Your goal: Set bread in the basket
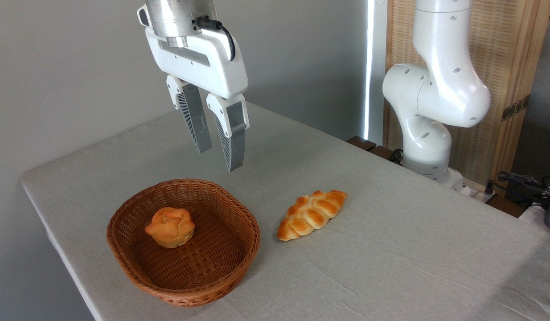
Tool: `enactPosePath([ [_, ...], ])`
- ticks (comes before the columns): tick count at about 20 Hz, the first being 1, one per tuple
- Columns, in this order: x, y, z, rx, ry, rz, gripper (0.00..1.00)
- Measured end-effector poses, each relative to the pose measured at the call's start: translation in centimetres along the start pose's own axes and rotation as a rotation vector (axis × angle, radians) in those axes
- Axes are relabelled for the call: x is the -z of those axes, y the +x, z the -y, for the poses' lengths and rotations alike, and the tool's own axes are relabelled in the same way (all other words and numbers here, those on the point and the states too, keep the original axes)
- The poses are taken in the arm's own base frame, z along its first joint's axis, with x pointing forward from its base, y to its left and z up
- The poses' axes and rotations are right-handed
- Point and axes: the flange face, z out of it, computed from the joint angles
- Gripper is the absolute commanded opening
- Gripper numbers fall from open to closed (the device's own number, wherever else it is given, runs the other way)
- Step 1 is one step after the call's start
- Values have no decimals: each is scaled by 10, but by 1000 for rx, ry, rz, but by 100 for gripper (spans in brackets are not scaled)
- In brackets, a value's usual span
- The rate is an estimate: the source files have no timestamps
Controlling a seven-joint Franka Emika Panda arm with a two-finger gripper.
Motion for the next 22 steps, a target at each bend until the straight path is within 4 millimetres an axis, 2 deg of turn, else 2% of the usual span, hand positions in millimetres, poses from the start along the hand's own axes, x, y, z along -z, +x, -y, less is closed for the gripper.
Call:
enactPosePath([
  [10,-2,-1,0,0,-8,9,100],
  [14,-19,-7,-6,0,-33,40,100],
  [19,-50,-46,-39,1,-33,49,100],
  [22,-79,-76,-65,2,-41,63,100],
])
